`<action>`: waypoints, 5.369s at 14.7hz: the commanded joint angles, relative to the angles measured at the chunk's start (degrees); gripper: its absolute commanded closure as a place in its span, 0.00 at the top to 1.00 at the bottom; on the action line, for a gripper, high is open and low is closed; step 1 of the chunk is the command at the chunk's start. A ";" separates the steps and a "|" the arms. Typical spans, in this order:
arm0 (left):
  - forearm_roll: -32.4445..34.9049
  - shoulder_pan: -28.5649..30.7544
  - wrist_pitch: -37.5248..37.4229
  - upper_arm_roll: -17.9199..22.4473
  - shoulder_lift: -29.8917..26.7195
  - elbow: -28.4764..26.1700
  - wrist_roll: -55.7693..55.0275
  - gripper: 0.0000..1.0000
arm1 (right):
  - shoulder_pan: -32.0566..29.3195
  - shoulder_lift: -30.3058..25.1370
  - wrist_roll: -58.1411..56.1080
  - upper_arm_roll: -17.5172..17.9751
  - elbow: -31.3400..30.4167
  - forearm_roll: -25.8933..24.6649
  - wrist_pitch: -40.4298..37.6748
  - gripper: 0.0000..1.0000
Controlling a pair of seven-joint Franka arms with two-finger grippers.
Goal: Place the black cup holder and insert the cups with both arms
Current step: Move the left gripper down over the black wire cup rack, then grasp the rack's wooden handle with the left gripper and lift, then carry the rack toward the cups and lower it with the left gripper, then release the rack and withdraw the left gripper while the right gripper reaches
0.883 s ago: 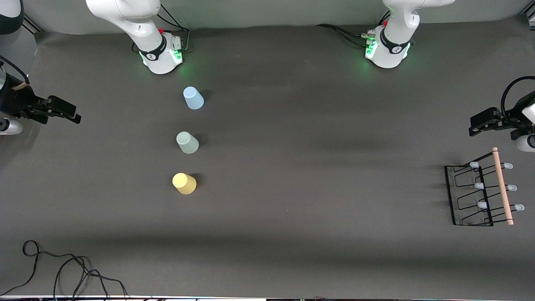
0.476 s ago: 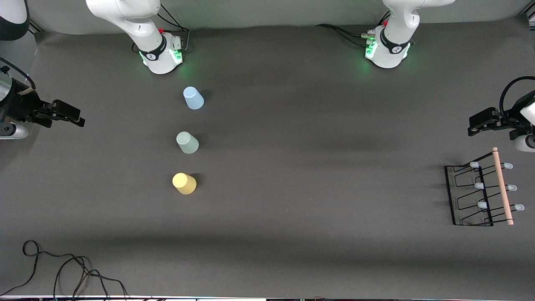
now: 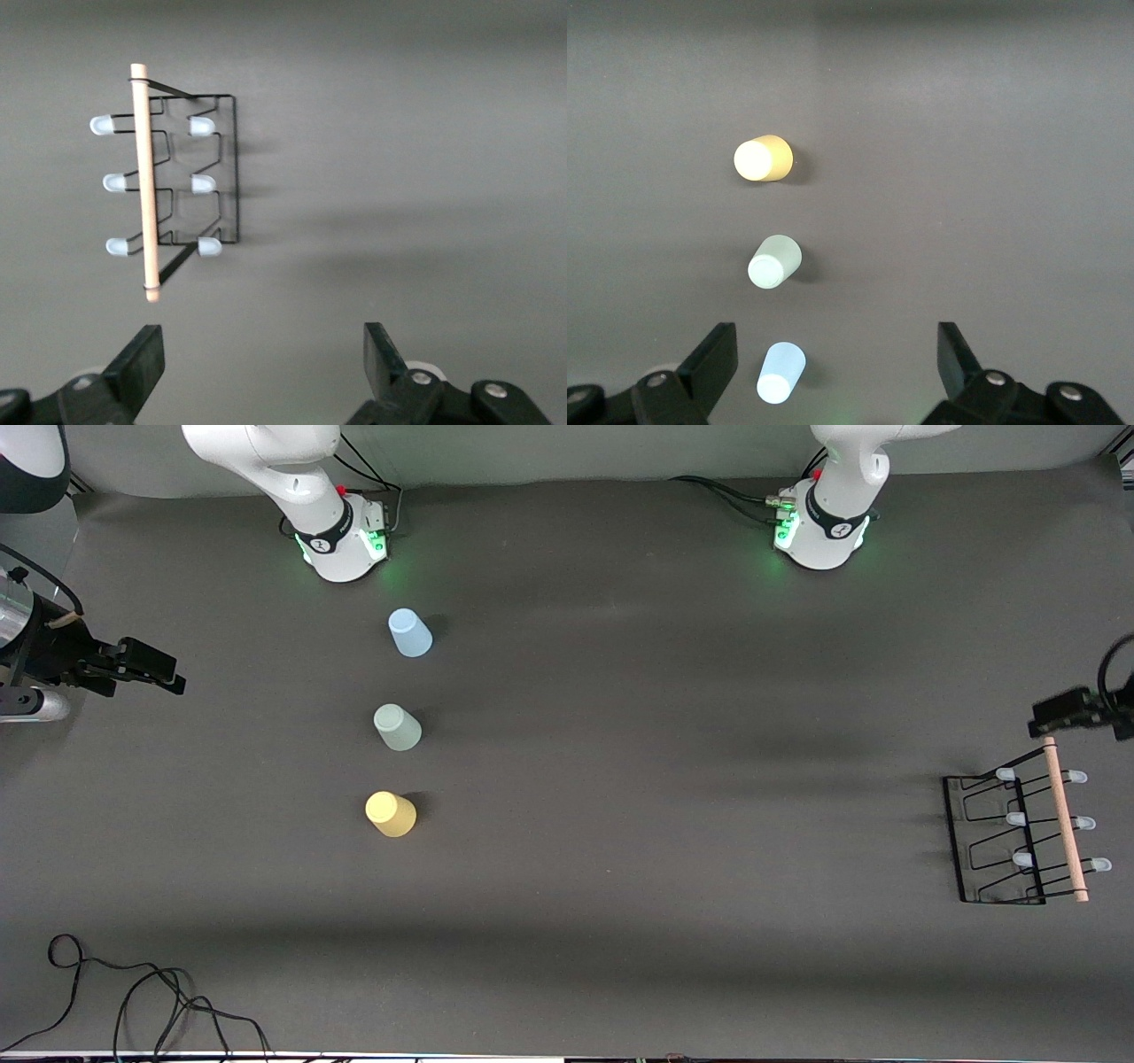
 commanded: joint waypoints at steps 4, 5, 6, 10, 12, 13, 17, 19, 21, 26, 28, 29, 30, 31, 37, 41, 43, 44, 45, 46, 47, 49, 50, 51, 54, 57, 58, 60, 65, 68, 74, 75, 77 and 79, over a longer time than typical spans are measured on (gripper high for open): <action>0.98 5.68 8.92 -0.36 5.68 -0.21 7.69 1.00 | 0.41 -0.42 -0.19 -0.33 -0.12 -0.64 -0.03 1.00; 0.98 7.34 9.19 -0.36 6.56 -0.12 10.50 1.00 | 0.41 -0.42 -0.19 -0.32 -0.12 -0.64 -0.03 1.00; 0.80 8.75 10.23 -0.36 7.78 -0.21 11.48 1.00 | 0.41 -0.42 -0.02 -0.41 -0.12 -0.64 -0.03 1.00; 0.01 9.81 15.86 -0.36 12.62 -0.91 11.58 0.80 | 0.50 -0.42 0.33 -0.32 -0.21 -0.64 -0.03 1.00; 0.01 10.87 18.58 -0.36 14.38 -1.43 11.84 0.77 | 0.50 -0.42 0.42 -0.32 -0.21 -0.64 -0.03 1.00; 0.01 10.87 19.81 -0.45 15.08 -1.96 11.76 0.76 | 0.50 -0.51 0.42 -0.32 -0.21 -0.64 -0.11 1.00; 0.01 10.52 25.54 -0.45 15.97 -6.45 11.67 0.61 | 0.50 -0.77 0.42 -0.32 -0.29 -0.64 -0.73 1.00; 0.01 10.08 25.10 -0.36 15.79 -6.45 11.14 0.37 | 0.41 -0.77 0.42 -0.32 -0.21 -0.64 -0.73 1.00; 0.19 9.99 24.58 -0.36 15.79 -6.45 11.66 0.00 | 0.41 -0.77 0.42 -0.32 -0.21 -0.64 -0.73 1.00; 0.80 10.08 21.24 -0.45 14.31 -5.74 14.75 0.00 | 0.41 -0.68 0.42 -0.32 -0.12 -0.64 -0.73 1.00; 0.36 8.68 18.79 -0.89 11.68 -5.66 11.34 0.00 | 0.50 -0.60 0.42 -0.32 -0.12 -0.64 -0.73 1.00; 0.36 7.11 17.29 -0.80 10.36 -6.00 8.62 0.00 | 0.41 -0.60 0.42 -0.32 -0.12 -0.64 -0.73 1.00; 0.36 5.44 16.49 -0.80 8.69 -6.62 6.76 0.00 | 0.32 -0.60 0.33 -0.41 -0.12 -0.64 -0.73 1.00; 0.36 4.12 15.96 -0.80 7.19 -7.23 5.09 0.00 | 0.32 -0.68 0.33 -0.41 -0.12 -0.64 -0.73 1.00; 0.10 -8.36 12.09 -0.89 -0.63 -11.54 -10.37 0.00 | 0.41 -0.60 0.42 -0.41 -0.12 -0.64 -0.73 1.00; -2.70 -15.31 11.30 -0.89 -4.76 -15.32 -14.60 0.00 | 0.41 -0.51 0.42 -0.41 -0.03 -0.64 -0.73 1.00; -3.33 -20.13 10.25 -0.89 -6.00 -17.60 -16.97 0.00 | 0.32 -0.51 0.42 -0.41 -0.03 -0.64 -0.73 1.00; -3.33 -22.77 10.51 -0.89 -6.00 -18.39 -19.86 0.00 | 0.32 -0.51 0.33 -0.41 -0.03 -0.64 -0.64 1.00; -3.33 -25.49 11.20 -0.89 -5.66 -18.57 -24.06 0.00 | 0.32 -0.60 0.33 -0.41 -0.03 -0.64 -0.73 1.00; -3.33 -28.21 11.56 -0.89 -5.22 -18.58 -27.85 0.00 | 0.32 -0.51 0.33 -0.41 -0.03 -0.64 -0.73 1.00; -3.33 -30.85 12.00 -0.89 -4.60 -18.49 -30.84 0.00 | 0.32 -0.51 0.33 -0.41 -0.03 -0.64 -0.73 1.00; -3.33 -35.08 14.71 -0.89 -3.90 -18.23 -37.26 0.00 | 0.32 -0.60 0.33 -0.41 -0.03 -0.64 -0.73 1.00; -3.33 -37.27 16.64 -0.89 -3.02 -18.05 -40.33 0.00 | 0.32 -0.51 0.33 -0.41 -0.03 -0.64 -0.73 1.00; -3.33 -39.64 18.40 -0.89 -1.97 -18.13 -43.32 0.00 | 0.32 -0.60 0.33 -0.41 -0.03 -0.64 -0.73 1.00; -2.54 -46.06 21.14 -0.80 1.98 -18.14 -48.88 0.00 | 0.32 -0.60 0.33 -0.41 -0.03 -0.64 -0.73 1.00; -2.45 -48.89 25.08 -0.80 5.06 -18.05 -51.86 0.00 | 0.32 -0.60 0.33 -0.41 -0.12 -0.64 -0.73 1.00; -2.36 -49.59 26.75 -0.80 6.11 -18.05 -52.75 0.00 | 0.32 -0.60 0.33 -0.41 -0.03 -0.64 -0.73 1.00; -2.45 -49.95 29.13 -0.89 7.44 -18.05 -53.55 0.00 | 0.32 -0.60 0.33 -0.41 -0.12 -0.64 -0.73 1.00; -2.36 -50.48 30.37 -0.80 9.29 -18.05 -54.69 0.54 | 0.32 -0.60 0.33 -0.41 -0.03 -0.64 -0.73 1.00; -1.66 -50.04 30.02 -0.80 8.68 -17.44 -54.52 1.00 | 0.32 -0.60 0.33 -0.41 -0.03 -0.64 -0.73 1.00; -2.71 -43.37 20.99 -0.45 1.57 -13.83 -49.09 1.00 | 0.49 -0.68 0.77 -0.50 -0.47 -0.64 -0.64 1.00; -3.24 -41.36 20.27 -0.45 0.16 -13.74 -48.37 1.00 | 0.58 -0.68 0.86 -0.41 -1.25 -0.55 -0.03 1.00; -3.42 -39.07 20.00 -0.19 -1.08 -13.74 -48.10 1.00 | 0.76 -0.95 1.82 -0.06 -3.88 1.28 2.86 1.00; -2.80 -33.89 19.83 -0.36 -0.91 -14.18 -43.31 1.00 | 2.77 -2.00 4.98 -0.06 -8.97 3.05 9.16 1.00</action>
